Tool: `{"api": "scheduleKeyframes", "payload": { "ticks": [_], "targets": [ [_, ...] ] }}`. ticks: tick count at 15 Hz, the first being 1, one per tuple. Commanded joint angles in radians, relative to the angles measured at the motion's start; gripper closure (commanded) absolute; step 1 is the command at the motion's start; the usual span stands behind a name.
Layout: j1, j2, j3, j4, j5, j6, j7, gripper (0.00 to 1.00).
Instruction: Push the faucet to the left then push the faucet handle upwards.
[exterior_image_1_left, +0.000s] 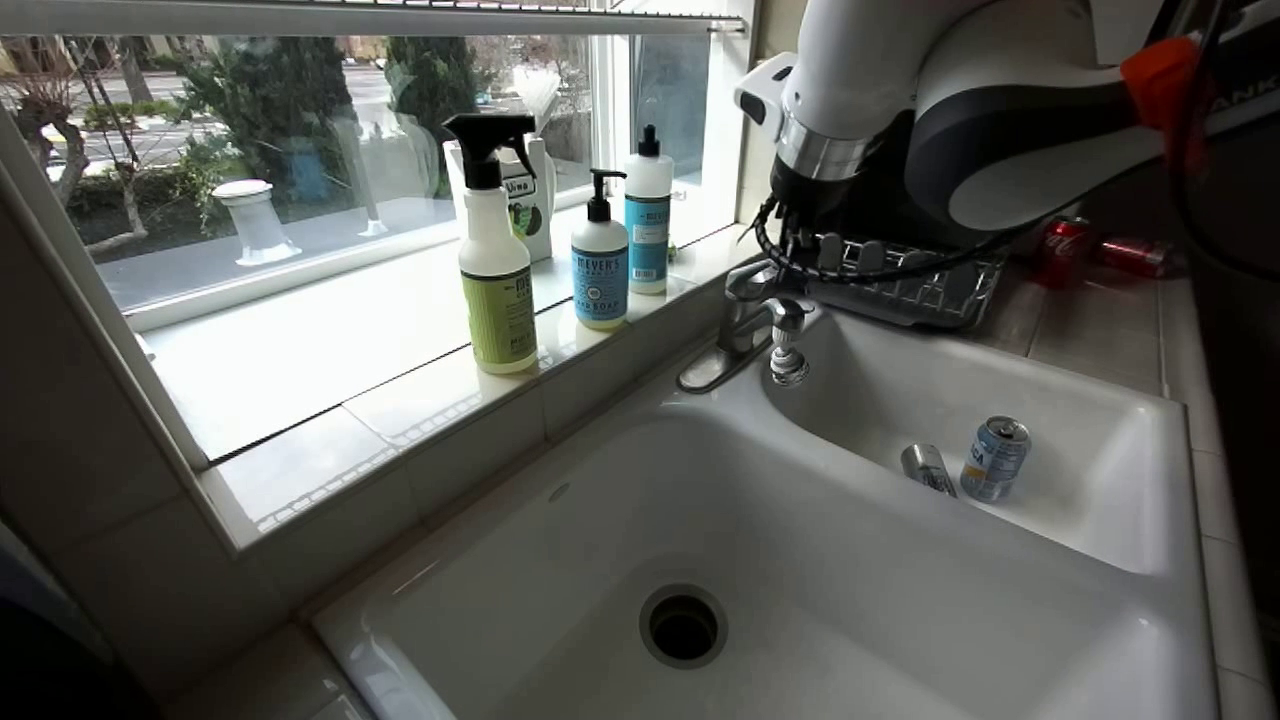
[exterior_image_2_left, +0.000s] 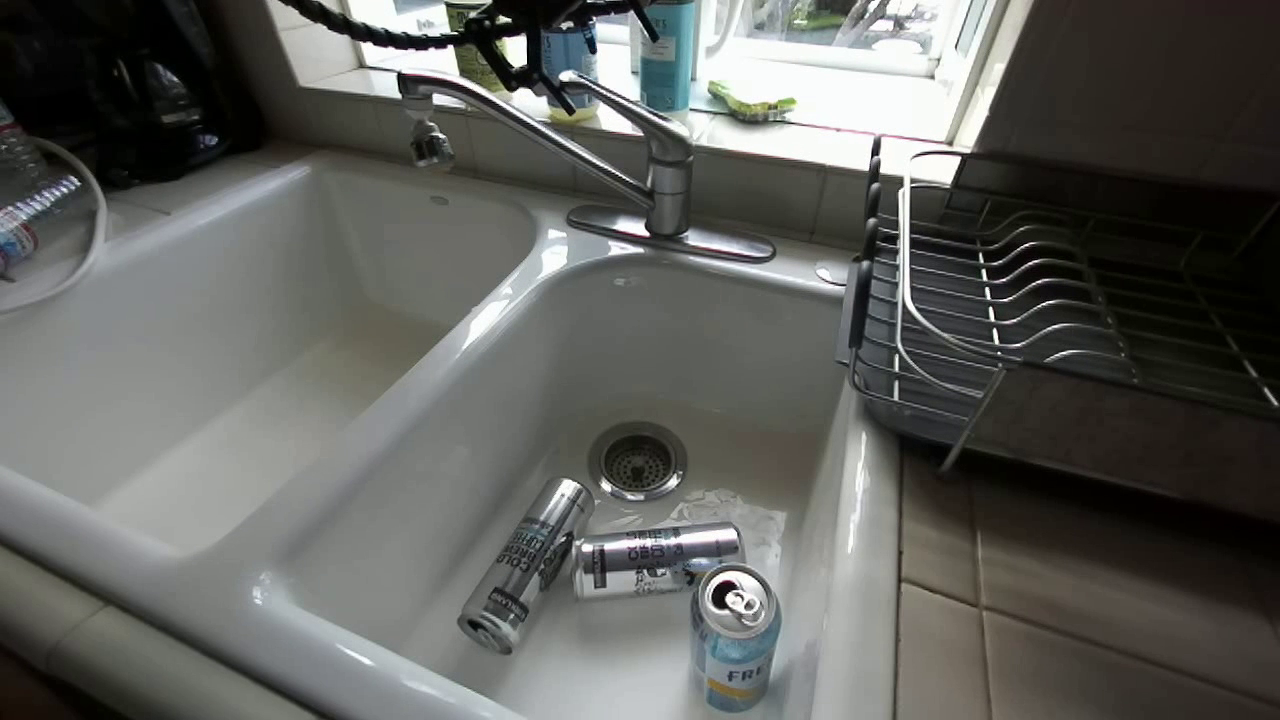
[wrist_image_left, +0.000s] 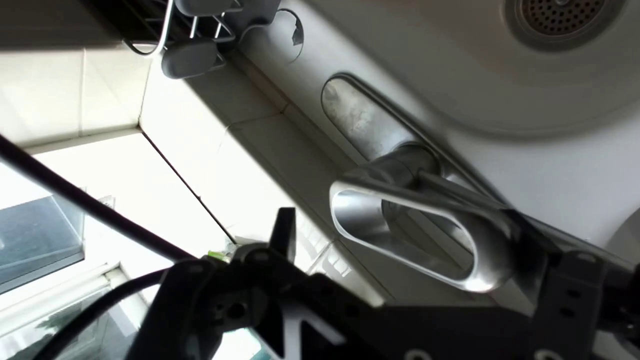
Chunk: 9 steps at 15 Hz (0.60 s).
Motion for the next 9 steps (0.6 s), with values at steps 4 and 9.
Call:
{"api": "scheduleKeyframes", "payload": {
  "ticks": [4,9],
  "targets": [
    [0.005,0.034,-0.030,0.061,-0.051,0.019,0.012,0.00],
    [0.004,0.060,-0.035,0.102,-0.050,0.017,0.006,0.00]
  ]
}}
